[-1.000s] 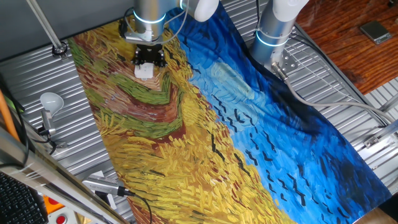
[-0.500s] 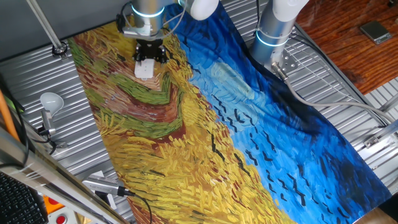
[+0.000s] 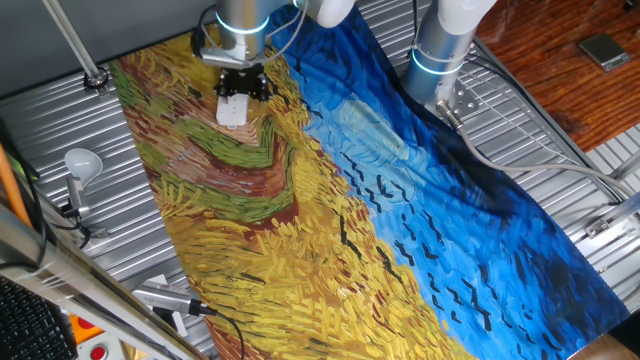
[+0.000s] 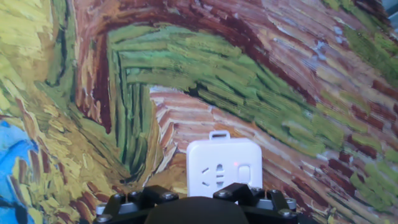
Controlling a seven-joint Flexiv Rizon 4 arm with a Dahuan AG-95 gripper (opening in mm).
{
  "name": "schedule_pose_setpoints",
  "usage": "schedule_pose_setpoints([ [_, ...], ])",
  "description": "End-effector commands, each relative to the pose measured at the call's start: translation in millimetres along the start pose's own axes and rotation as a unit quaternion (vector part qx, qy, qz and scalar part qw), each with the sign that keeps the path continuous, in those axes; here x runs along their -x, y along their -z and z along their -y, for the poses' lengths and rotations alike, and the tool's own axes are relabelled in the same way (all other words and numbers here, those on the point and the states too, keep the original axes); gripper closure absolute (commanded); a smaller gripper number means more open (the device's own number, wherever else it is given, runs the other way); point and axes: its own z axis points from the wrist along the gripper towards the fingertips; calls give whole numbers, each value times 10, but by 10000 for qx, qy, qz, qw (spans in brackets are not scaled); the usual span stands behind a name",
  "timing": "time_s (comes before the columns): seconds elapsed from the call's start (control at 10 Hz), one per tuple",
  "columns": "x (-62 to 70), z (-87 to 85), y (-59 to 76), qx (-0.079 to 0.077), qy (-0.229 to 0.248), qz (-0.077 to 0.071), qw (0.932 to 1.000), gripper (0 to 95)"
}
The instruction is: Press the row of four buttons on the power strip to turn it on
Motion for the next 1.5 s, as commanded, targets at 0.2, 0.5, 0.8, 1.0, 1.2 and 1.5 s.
schedule_pose_setpoints([
  [0.2,399,41,8,384,-352,352,9980,190],
  [0.5,1171,79,24,345,-660,108,9972,190],
  [0.8,1205,105,46,192,-673,-98,9975,380],
  [1.0,1205,105,46,56,-289,-342,9990,380],
  [1.2,1205,105,46,52,194,-357,9992,380],
  [1.5,1402,-1,1,233,181,-46,9996,380],
])
